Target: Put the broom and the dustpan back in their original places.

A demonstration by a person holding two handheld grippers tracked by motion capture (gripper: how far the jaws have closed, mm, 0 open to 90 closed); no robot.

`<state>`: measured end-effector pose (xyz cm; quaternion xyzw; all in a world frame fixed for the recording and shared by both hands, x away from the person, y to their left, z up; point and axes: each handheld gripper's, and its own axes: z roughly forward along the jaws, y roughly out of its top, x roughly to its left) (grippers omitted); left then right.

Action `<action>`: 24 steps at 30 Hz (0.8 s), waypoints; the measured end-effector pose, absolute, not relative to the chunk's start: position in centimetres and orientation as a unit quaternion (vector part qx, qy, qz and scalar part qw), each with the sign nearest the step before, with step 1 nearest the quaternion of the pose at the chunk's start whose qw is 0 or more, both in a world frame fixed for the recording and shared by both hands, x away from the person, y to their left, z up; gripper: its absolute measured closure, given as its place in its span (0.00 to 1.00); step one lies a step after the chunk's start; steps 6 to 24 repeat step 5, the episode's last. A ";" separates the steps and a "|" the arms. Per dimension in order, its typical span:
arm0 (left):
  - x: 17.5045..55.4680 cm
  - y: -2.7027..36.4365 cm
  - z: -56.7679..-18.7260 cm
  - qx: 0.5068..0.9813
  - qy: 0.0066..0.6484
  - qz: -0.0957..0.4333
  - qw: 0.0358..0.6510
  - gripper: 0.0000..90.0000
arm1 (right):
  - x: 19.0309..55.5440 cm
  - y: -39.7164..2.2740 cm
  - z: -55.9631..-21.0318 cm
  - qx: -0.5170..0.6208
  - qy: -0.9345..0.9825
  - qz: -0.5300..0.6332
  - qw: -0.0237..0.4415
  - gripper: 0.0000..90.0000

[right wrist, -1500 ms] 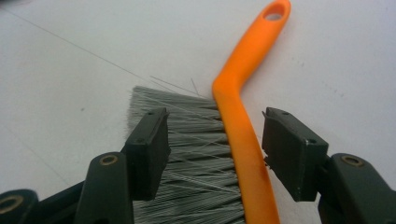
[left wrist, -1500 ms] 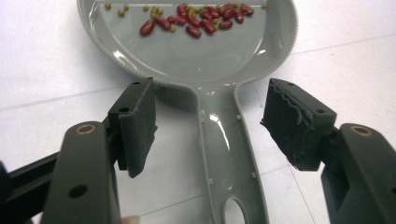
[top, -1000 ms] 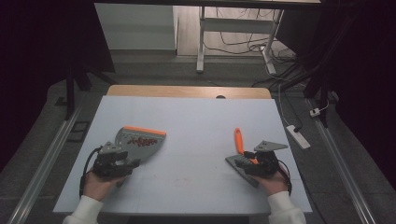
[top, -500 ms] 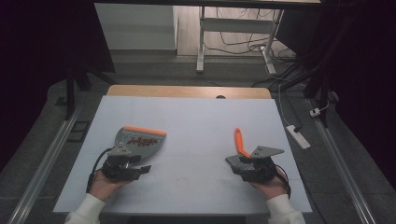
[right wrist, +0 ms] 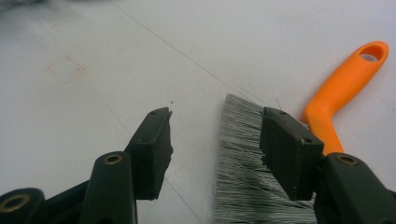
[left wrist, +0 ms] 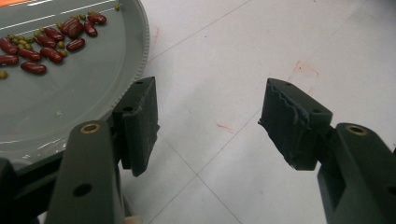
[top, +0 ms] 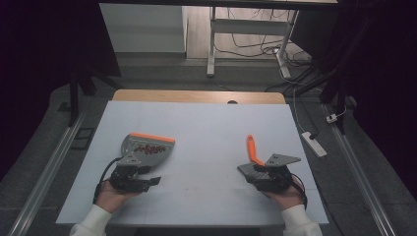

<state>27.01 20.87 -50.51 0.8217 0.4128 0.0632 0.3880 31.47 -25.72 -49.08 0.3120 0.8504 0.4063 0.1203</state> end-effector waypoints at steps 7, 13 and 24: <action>27.1 20.9 -50.5 0.821 0.413 0.063 0.389 0.42 | 31.4 -25.7 -49.0 0.308 0.851 0.408 0.124 0.48; 27.1 20.9 -50.5 0.821 0.413 0.063 0.389 0.42 | 31.4 -25.7 -49.0 0.308 0.851 0.408 0.124 0.48; 27.1 20.9 -50.5 0.821 0.413 0.063 0.389 0.42 | 31.4 -25.7 -49.0 0.308 0.851 0.408 0.124 0.48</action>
